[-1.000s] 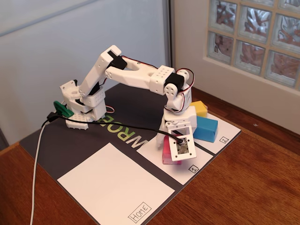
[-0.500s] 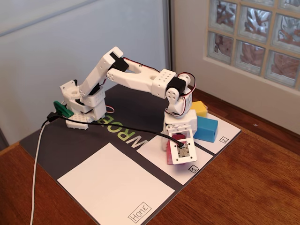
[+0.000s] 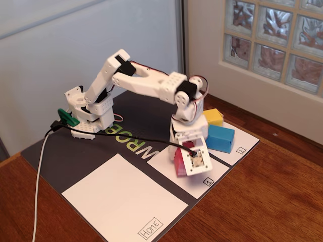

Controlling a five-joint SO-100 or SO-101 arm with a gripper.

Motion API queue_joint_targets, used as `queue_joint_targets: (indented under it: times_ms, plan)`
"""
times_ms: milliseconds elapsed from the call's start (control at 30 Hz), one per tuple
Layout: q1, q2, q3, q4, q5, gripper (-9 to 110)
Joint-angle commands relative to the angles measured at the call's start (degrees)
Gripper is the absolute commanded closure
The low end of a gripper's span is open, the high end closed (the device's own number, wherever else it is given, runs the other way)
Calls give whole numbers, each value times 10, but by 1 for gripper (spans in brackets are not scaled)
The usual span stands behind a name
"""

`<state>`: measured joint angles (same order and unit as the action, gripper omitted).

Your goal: Move box red to home

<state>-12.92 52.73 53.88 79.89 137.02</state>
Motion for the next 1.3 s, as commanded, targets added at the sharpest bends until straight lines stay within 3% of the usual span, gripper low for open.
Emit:
queue_joint_targets:
  times_ms: [0, 533, 900, 1267]
  plan:
    - [6, 88, -25, 31, -44, 102]
    - [85, 282, -22, 191, -295, 102]
    - [236, 292, -29, 192, -469, 102]
    - [316, 272, -27, 177, -568, 102]
